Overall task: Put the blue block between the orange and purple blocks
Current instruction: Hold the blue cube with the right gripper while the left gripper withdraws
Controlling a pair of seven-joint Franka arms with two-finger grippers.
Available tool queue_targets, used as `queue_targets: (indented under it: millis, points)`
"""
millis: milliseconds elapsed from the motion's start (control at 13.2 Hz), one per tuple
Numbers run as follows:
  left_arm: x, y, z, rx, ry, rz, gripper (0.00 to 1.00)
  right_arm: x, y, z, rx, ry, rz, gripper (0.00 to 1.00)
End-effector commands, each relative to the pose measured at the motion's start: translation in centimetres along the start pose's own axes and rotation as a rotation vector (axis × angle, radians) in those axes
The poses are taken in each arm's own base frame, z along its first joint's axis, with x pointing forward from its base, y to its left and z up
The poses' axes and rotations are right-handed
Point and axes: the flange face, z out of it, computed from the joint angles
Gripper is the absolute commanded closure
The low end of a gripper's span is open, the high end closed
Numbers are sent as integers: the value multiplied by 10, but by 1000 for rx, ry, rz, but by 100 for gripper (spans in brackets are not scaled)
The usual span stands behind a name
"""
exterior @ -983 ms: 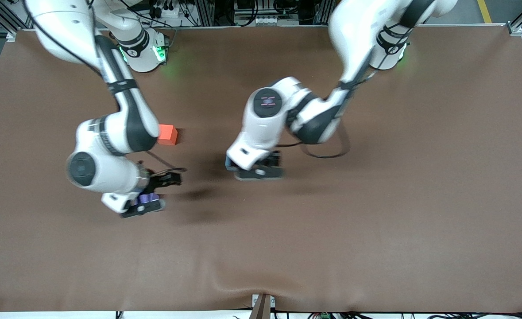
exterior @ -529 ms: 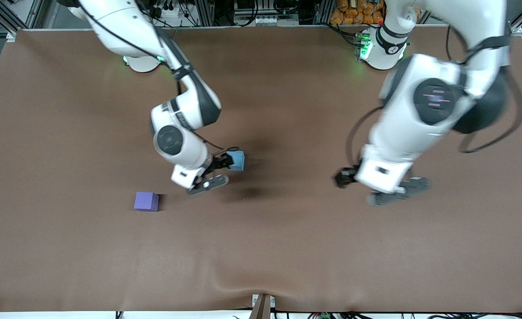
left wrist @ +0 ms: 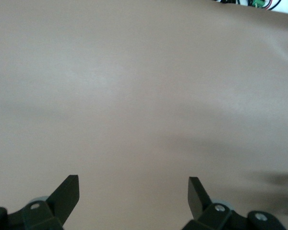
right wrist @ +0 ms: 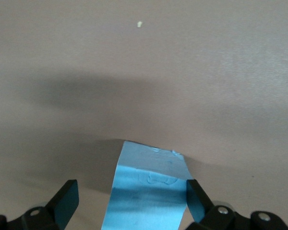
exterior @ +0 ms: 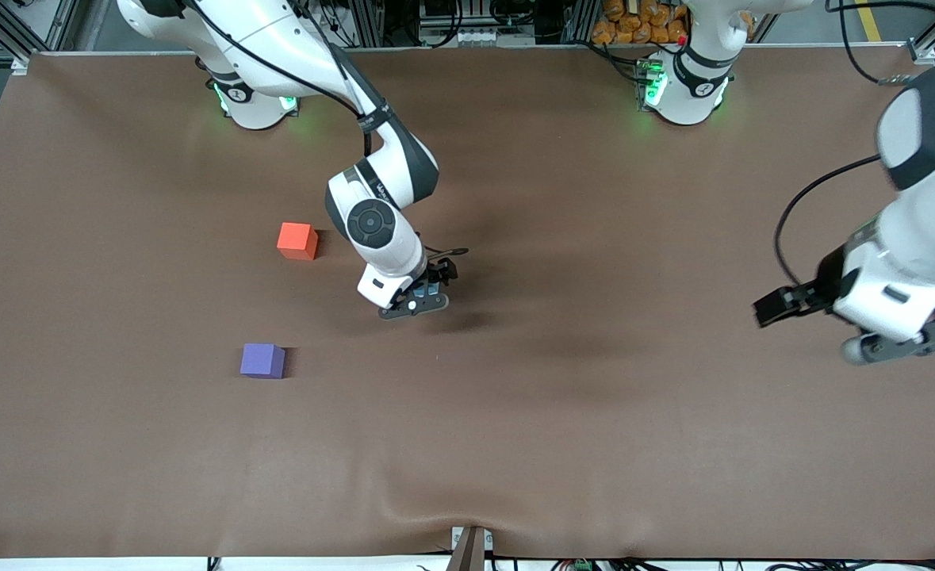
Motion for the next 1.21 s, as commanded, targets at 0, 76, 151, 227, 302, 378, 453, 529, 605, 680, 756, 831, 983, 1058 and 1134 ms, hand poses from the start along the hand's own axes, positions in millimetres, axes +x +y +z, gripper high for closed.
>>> queue_targets:
  millis: [0, 76, 151, 227, 302, 378, 453, 529, 605, 680, 756, 831, 983, 1058, 1134]
  points:
    - [-23, -24, -9, 12, -12, 103, 0, -4, 7, 7, -4, -13, 25, 0]
    - [-24, -26, -12, 12, -9, 134, 0, -3, 8, 5, -4, -15, 28, 0]
    - [-24, -30, -16, 10, -3, 148, 0, -3, 6, 1, -1, -12, 29, 0]
    - [-24, -36, -18, 9, 1, 163, 0, -2, 4, -6, 4, -6, 39, 0]
    - [-25, -39, -23, 10, 7, 192, 0, -2, 2, -11, 6, -5, 59, 0]
    - [-25, -46, -26, 10, 11, 204, 0, -1, -1, -14, 8, -5, 70, 0]
    - [-25, -47, -27, 9, 8, 215, 0, -1, -1, -14, 8, -5, 76, 0]
    - [-28, -48, -32, -7, 9, 224, 0, -3, -4, -13, 7, -7, 70, 0]
    - [-29, -50, -33, -16, 2, 226, 0, -4, -6, -12, 6, -7, 67, 0]
    - [-30, -54, -34, -17, -3, 222, 0, -4, -6, -12, 6, -7, 69, 0]
    - [-34, -55, -38, -16, -6, 220, 0, -5, -5, -8, 3, -12, 79, 0]
    - [-36, -56, -38, -14, -12, 221, 0, -7, -7, -4, 0, -17, 100, 0]
    - [-51, -56, -37, -7, -25, 219, 0, -15, -21, 3, -7, -19, 169, 0]
    - [-65, -55, -35, -2, -37, 216, 0, -14, -21, 3, -7, -19, 217, 0]
    - [-72, -55, -36, 1, -34, 216, 0, -13, -20, 5, -9, -20, 262, 0]
